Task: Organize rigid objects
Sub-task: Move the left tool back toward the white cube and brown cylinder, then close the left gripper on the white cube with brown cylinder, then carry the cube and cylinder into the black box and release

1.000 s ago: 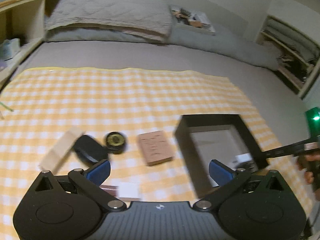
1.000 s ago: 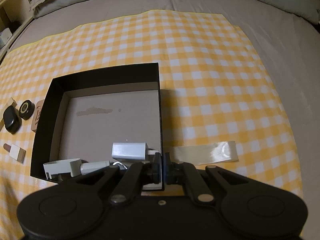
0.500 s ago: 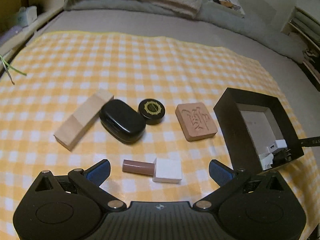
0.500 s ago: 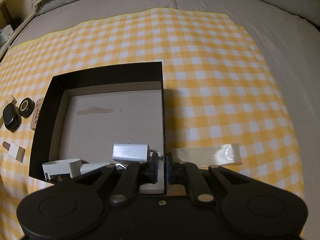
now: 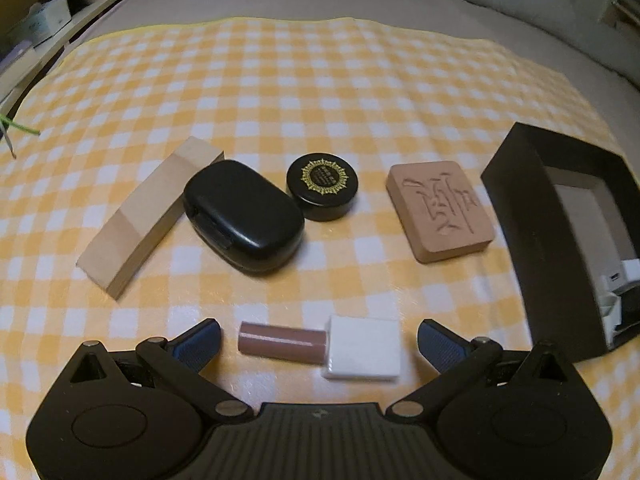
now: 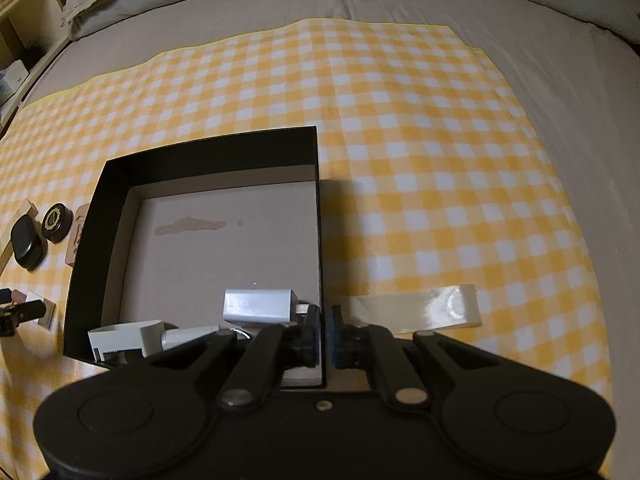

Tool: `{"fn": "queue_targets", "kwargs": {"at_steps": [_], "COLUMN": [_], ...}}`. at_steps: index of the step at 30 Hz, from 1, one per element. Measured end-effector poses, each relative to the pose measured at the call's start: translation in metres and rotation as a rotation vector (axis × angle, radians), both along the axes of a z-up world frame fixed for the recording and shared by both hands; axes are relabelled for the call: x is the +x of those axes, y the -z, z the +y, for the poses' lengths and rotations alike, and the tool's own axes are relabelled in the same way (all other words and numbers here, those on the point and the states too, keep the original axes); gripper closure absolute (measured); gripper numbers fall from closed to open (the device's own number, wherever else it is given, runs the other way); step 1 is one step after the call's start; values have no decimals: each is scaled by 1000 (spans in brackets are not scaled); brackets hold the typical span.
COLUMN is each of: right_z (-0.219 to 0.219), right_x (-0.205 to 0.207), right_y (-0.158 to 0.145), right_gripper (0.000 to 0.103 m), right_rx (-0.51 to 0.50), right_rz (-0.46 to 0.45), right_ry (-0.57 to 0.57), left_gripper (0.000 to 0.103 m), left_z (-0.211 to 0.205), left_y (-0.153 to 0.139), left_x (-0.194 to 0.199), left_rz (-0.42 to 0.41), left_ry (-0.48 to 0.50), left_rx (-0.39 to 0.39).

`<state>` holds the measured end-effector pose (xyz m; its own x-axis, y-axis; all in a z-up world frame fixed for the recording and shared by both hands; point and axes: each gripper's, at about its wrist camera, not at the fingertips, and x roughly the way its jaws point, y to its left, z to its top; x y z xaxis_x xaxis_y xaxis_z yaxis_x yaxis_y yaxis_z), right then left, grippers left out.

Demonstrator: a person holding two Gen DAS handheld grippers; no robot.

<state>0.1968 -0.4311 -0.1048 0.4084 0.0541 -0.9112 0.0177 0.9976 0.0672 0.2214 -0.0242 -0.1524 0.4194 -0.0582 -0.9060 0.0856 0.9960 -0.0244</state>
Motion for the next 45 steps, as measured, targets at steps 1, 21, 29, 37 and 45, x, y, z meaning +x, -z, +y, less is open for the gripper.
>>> {"fn": "queue_targets", "kwargs": {"at_steps": [1,21,29,37,45], "right_z": [0,2,3,3,4], "right_x": [0,0,1,1,1], "right_y": [0,1,2,2,1], "right_gripper": [99,99,99,99,98], "right_rx": [-1,0,0,0,2], "right_rz": [0,1,0,0,-2], "right_ry": [-2,-11,-13,-13,-16], "left_gripper": [0,17,17,17,17], "left_z": [-1,-29,-47,-97,-155], "left_y": [1,5,-37,-66,-49], "left_x": [2,25,23,3,20], "left_rz": [1,38,-34,-103,-84], "left_ry": [10,113,104,142,139], "left_rx": [9,55,-137,-318,-390]}}
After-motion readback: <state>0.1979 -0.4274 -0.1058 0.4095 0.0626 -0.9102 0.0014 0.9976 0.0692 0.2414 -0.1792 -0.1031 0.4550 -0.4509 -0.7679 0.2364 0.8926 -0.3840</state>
